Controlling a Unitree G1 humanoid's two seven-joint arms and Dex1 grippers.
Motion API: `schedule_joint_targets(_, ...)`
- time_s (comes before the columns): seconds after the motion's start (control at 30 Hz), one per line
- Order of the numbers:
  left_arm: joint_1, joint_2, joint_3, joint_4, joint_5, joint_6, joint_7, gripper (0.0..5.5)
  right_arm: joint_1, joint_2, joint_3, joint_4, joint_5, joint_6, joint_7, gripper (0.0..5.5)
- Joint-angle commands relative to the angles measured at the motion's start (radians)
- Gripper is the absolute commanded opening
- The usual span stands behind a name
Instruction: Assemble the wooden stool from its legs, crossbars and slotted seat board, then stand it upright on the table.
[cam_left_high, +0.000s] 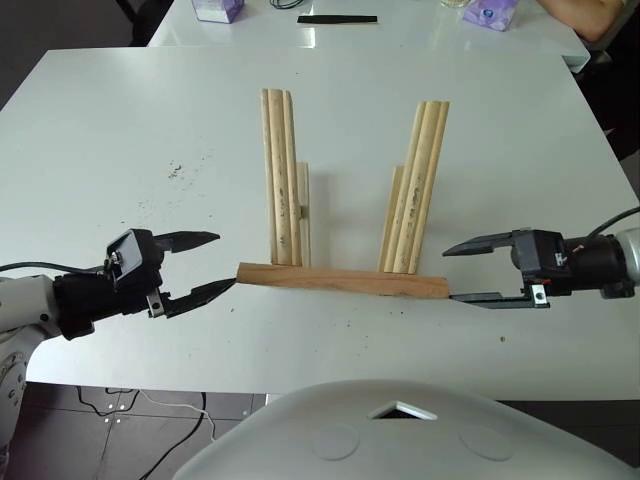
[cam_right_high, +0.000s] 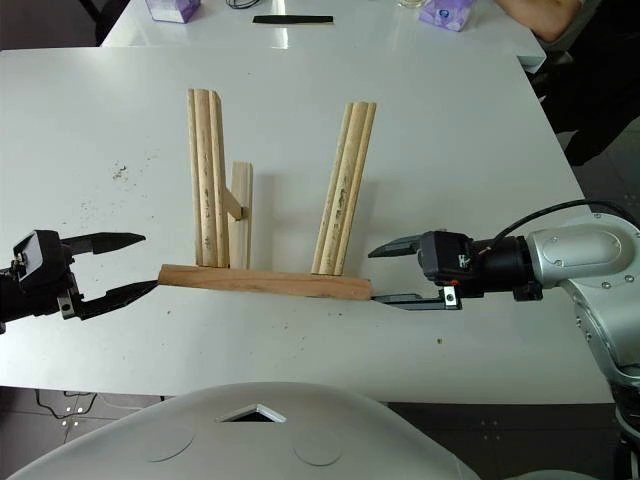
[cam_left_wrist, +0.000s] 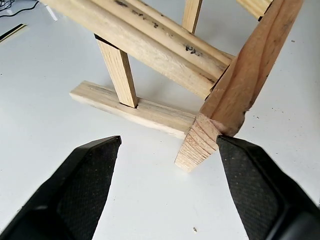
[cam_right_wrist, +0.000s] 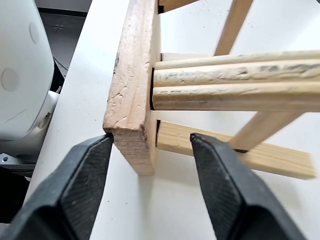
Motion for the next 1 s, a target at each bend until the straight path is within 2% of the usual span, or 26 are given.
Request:
schedule_joint_targets(0.03, -0.009, 0.01, -0.013, -0.064, -0.091, 0.018, -0.074, 3.59, -0.024, 0.017, 0.03, 0.051, 0.014, -0.027, 0.004, 2.83)
schedule_joint_targets(0.23, -0.084, 0.014, -0.068, 0.111, 0.047, -0.047, -0.076, 3.59, -0.035, 0.043, 0.062, 0.147, -0.015, -0.043, -0.026, 2.83)
schedule_joint_targets(0.43, -0.126, 0.026, -0.068, 0.265, 0.134, -0.129, -0.105, 3.59, -0.052, 0.054, -0.059, 0.213, 0.115, 0.044, -0.056, 2.83)
schedule_joint_targets(0.6, -0.095, 0.003, -0.127, 0.343, 0.246, -0.235, -0.115, 3.59, -0.031, 0.055, -0.058, 0.27, 0.128, 0.046, -0.032, 2.83)
schedule_joint_targets(0.67, -0.108, -0.034, -0.19, 0.352, 0.3, -0.272, -0.072, 3.59, -0.019, 0.062, -0.036, 0.32, 0.122, 0.037, -0.001, 2.83)
schedule_joint_targets(0.83, -0.159, -0.127, -0.333, 0.356, 0.4, -0.363, 0.025, 3.59, -0.046, 0.096, 0.11, 0.454, 0.009, -0.038, 0.044, 2.83)
schedule_joint_targets(1.0, -0.219, -0.167, -0.407, 0.485, 0.49, -0.503, 0.082, 3.59, -0.044, 0.14, 0.226, 0.46, -0.087, -0.101, 0.021, 2.83)
